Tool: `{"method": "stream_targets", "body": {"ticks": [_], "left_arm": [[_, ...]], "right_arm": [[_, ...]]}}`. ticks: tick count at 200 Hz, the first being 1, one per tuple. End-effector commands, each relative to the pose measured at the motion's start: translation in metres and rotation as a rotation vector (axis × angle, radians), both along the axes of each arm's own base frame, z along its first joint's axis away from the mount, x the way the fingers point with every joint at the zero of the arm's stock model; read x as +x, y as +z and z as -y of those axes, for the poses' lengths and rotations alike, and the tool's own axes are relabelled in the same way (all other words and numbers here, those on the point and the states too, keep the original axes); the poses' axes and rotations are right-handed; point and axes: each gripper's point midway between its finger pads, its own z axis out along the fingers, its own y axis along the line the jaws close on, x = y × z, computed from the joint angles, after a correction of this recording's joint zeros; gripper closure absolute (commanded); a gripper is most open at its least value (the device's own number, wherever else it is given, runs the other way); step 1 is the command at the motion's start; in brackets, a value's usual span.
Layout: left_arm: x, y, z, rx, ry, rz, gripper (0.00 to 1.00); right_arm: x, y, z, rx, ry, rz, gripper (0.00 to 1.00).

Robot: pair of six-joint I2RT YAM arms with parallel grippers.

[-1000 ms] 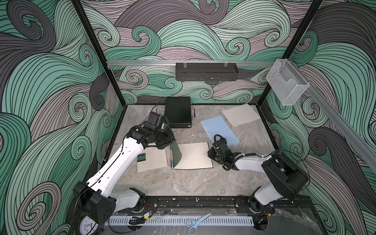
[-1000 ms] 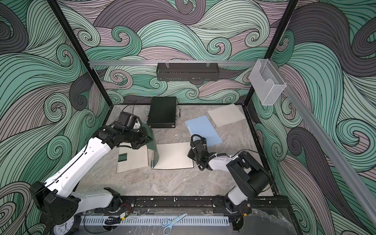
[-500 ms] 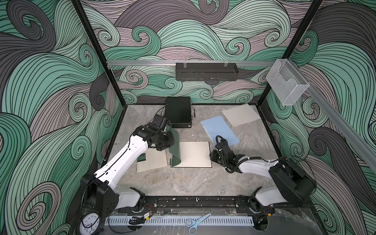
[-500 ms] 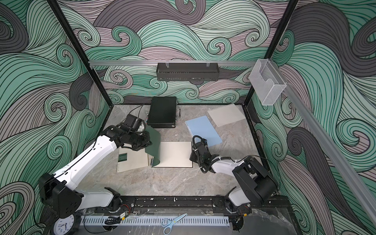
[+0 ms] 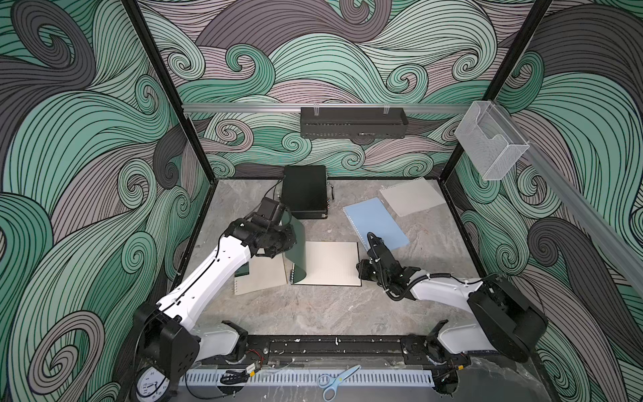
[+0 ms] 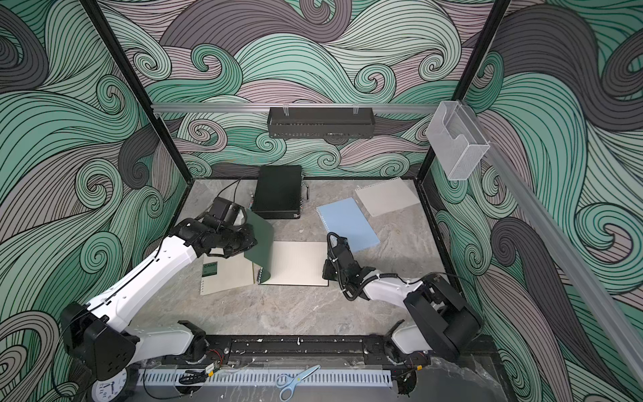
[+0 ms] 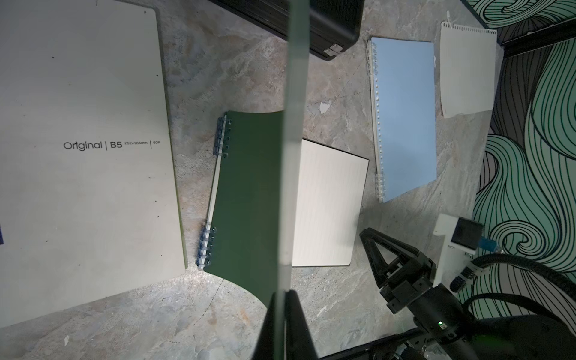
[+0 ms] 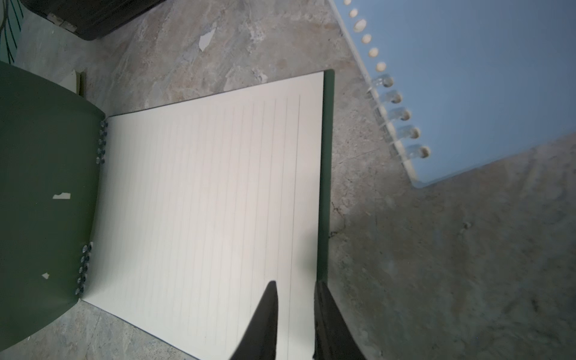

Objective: Tear off pages from different notebooks
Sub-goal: Tear off the paper from the notebook.

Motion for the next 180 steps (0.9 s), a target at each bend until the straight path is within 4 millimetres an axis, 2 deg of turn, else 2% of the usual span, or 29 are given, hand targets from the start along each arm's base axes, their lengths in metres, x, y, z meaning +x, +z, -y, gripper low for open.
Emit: {"method": "stream_targets", "body": {"ticks": [1,92,132,180], "left_arm": [[0.003,-0.003,-0.003,0.037,0.000,0.016,1.00],[0.003,-0.005,-0.004,0.045,0.004,0.009,1.00],[0.003,-0.004,-0.005,0.047,0.004,0.013,1.00],[0.003,-0.003,-0.006,0.048,0.006,0.017,1.00]], "right_arm": [[-0.002,-0.003,-0.004,-0.018,0.037,0.011,0.79],[-0.001,-0.016,-0.003,-0.034,0.020,-0.011,0.79],[-0.001,-0.013,-0.007,-0.013,0.026,-0.005,0.84],[-0.002,-0.009,-0.007,-0.010,0.027,0.002,0.83]]}}
